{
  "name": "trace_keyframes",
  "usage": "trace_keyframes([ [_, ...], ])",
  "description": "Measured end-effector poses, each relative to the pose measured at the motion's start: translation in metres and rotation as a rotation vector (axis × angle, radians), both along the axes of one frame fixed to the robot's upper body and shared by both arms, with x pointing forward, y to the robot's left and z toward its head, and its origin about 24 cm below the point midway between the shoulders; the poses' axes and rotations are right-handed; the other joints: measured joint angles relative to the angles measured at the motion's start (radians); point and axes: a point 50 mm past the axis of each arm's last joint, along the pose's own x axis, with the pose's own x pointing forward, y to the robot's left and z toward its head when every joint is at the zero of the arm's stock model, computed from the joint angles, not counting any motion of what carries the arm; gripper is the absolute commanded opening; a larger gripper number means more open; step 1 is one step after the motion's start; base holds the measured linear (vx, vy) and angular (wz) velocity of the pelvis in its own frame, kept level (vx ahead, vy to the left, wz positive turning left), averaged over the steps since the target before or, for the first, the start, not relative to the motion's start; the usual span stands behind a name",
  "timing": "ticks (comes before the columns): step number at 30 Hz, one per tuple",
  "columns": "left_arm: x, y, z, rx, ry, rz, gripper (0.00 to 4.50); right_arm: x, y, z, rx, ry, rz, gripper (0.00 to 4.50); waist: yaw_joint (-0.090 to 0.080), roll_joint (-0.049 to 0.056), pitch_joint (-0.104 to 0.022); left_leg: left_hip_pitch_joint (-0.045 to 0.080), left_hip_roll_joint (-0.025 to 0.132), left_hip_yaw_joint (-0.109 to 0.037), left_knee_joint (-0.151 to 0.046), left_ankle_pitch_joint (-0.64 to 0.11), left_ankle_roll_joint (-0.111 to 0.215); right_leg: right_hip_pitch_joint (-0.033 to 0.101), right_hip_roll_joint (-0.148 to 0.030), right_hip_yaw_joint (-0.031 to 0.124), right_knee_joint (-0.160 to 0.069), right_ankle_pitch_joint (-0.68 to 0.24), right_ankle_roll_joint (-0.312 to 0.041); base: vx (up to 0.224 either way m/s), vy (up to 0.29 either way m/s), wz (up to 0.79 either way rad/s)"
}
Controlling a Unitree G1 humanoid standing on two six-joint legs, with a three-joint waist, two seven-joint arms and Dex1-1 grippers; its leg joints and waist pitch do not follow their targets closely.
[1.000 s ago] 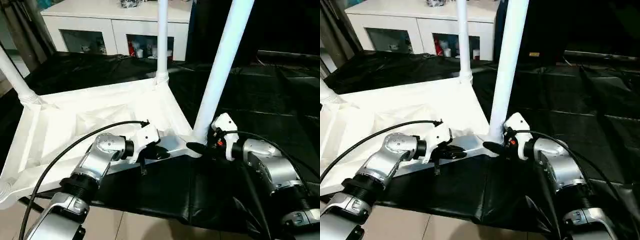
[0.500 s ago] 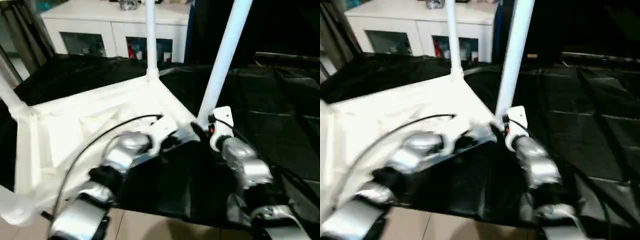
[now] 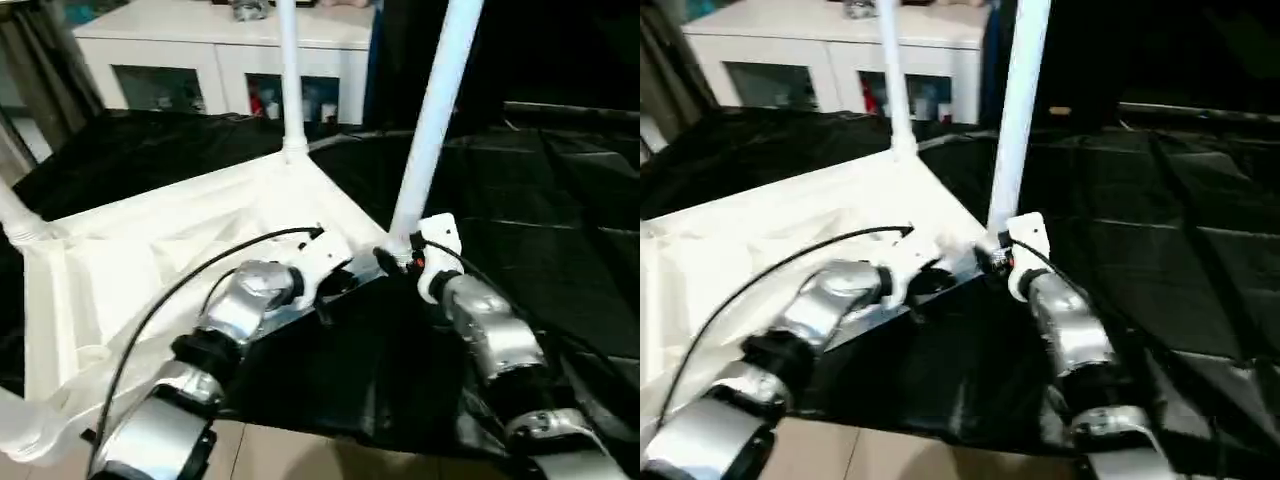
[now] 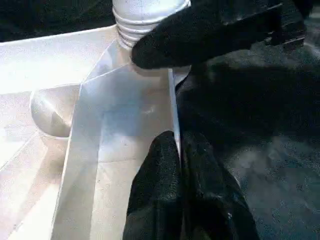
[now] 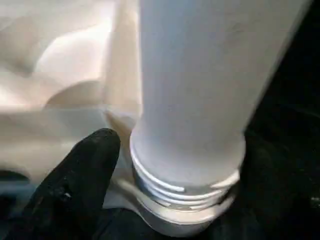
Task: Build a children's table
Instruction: Rotate leg to tighten
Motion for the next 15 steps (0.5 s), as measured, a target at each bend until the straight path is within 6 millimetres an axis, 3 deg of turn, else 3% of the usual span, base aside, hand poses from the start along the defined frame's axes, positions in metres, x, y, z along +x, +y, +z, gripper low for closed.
trace_keyframes([
  [7,-0.01,0.024,0.001,-0.003,0.018,-0.117,0.0,-0.012,-0.016,0.009,-0.038,0.03,0.246,4.16,0.007,0.0,0.0,-0.002,0.0,0.001,0.0,0.001,0.002,-0.001,0.0,0.0,-0.001,0.0,0.0,0.0,0.0,0.0],
  [15,-0.022,0.035,0.001,-0.015,0.04,-0.188,0.0,-0.018,-0.012,0.011,-0.024,0.057,0.385,4.16,0.01,-0.001,0.001,-0.002,0.0,0.002,0.0,0.001,0.002,-0.002,0.0,0.0,0.0,0.0,0.0,0.0,0.0,0.0],
])
